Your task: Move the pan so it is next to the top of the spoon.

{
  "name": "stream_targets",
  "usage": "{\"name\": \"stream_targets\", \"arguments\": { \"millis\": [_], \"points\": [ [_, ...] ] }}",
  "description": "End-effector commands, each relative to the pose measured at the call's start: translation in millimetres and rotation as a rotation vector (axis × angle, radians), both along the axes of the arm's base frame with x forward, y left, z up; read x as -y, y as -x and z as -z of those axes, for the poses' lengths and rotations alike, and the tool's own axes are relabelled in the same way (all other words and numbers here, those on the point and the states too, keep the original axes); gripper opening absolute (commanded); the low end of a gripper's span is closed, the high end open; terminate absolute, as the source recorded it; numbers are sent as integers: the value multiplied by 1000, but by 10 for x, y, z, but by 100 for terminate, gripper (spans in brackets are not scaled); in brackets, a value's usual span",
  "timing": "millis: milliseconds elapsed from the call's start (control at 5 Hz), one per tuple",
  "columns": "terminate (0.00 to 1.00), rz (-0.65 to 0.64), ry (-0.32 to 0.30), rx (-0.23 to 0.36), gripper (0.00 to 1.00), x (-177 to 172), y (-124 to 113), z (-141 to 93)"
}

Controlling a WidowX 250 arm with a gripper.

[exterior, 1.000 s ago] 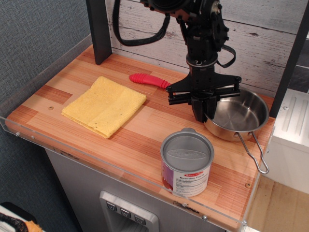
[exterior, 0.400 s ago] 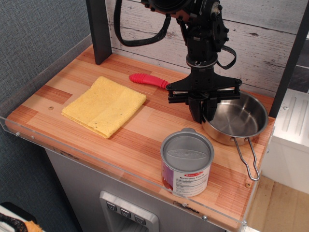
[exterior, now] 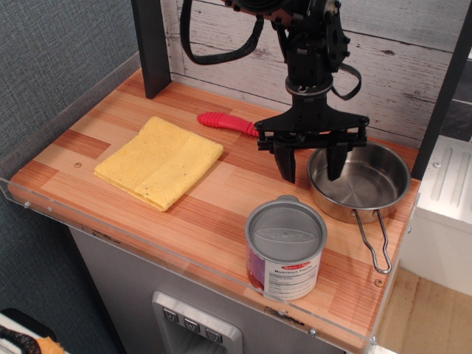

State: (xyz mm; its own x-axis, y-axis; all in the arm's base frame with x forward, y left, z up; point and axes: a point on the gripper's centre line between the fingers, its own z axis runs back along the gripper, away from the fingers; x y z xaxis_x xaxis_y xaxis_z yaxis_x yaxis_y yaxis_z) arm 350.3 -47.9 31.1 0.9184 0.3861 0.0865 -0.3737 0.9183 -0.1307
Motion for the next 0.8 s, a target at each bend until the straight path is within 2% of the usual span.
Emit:
{"name": "stream_targets", "arguments": {
  "millis": [0,200,400,600],
  "points": [
    [0,-5,-6,100,100,-98,-45,-458],
    [0,-3,-50,100,100,-151,-13,-614],
    [0,31,-120,72,100,-296,61,-755],
    [0,41,-176,31,100,-618,141,-860]
  ]
}}
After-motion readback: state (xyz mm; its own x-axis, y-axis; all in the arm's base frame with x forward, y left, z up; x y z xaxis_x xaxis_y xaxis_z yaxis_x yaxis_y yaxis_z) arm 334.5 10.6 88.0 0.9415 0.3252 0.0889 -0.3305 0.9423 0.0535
